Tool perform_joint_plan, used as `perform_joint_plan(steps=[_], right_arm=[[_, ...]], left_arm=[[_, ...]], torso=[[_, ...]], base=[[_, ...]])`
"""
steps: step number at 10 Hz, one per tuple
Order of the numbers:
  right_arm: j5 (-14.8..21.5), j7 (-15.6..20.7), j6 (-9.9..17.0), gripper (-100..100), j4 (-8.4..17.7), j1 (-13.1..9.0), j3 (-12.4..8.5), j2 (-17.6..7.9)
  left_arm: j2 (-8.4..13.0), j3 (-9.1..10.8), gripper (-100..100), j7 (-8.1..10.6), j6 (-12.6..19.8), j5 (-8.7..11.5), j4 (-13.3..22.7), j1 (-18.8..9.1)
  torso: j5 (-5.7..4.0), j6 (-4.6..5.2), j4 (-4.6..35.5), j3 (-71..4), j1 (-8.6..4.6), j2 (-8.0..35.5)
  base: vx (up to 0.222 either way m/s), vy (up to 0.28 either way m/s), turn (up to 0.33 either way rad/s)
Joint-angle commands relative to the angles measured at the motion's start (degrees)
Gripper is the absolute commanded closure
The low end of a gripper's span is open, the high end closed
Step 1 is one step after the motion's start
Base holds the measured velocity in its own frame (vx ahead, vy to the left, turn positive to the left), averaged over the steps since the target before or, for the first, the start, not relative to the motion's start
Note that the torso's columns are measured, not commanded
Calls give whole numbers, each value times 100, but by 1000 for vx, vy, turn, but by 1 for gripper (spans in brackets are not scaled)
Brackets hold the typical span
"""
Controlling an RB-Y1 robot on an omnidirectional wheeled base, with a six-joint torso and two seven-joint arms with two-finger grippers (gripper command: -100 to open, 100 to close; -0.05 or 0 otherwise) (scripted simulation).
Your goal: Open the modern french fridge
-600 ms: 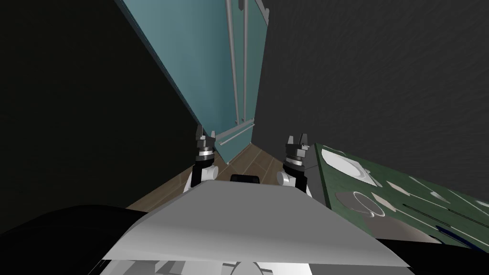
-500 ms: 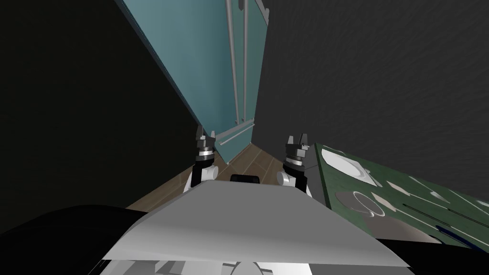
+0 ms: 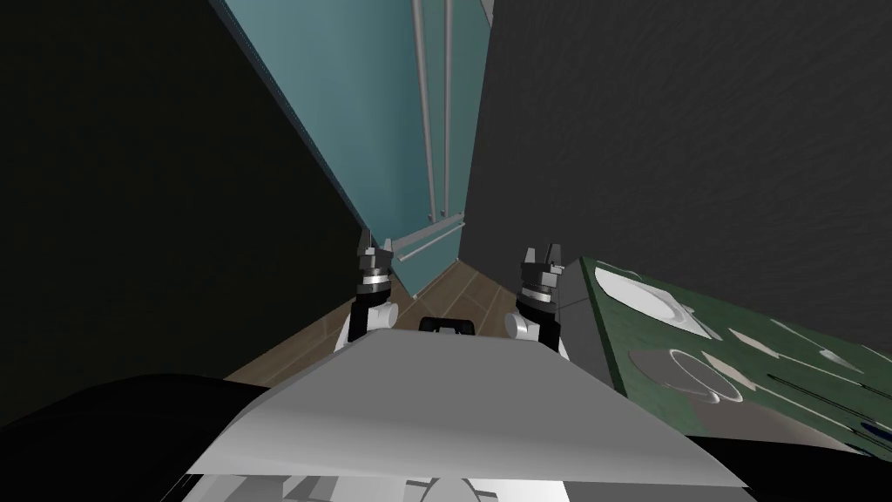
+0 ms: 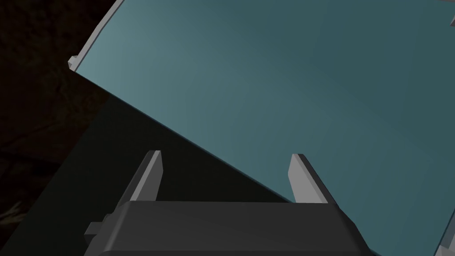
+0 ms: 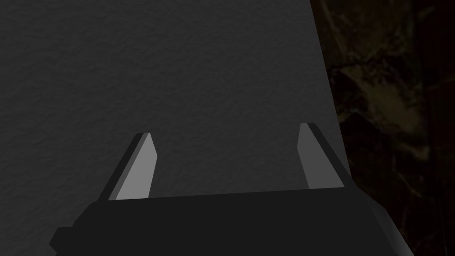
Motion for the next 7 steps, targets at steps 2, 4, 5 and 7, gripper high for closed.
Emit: perform_joint_plan(steps=[2, 4, 5, 7], right_arm=[[0, 0, 0, 0, 0, 0, 0, 0], [0, 0, 0, 0, 0, 0, 0, 0], [0, 0, 0, 0, 2, 0, 0, 0], [0, 0, 1, 0, 3, 1, 0, 0]], left_arm=[[0, 0, 0, 0, 0, 0, 0, 0], [243, 52, -100, 14, 34, 41, 35, -17], [414, 104, -100, 27, 68, 82, 70, -33], [737, 254, -100, 66, 165, 199, 166, -81]], torso=[[0, 0, 846, -1691, 0, 847], [0, 0, 1692, -3383, 0, 1693], [1, 1, 1880, -3778, 1, 1885], [0, 0, 1953, -3916, 0, 1951]], base=[[0, 0, 0], [5, -2, -27], [8, -7, -89], [12, -11, -114]])
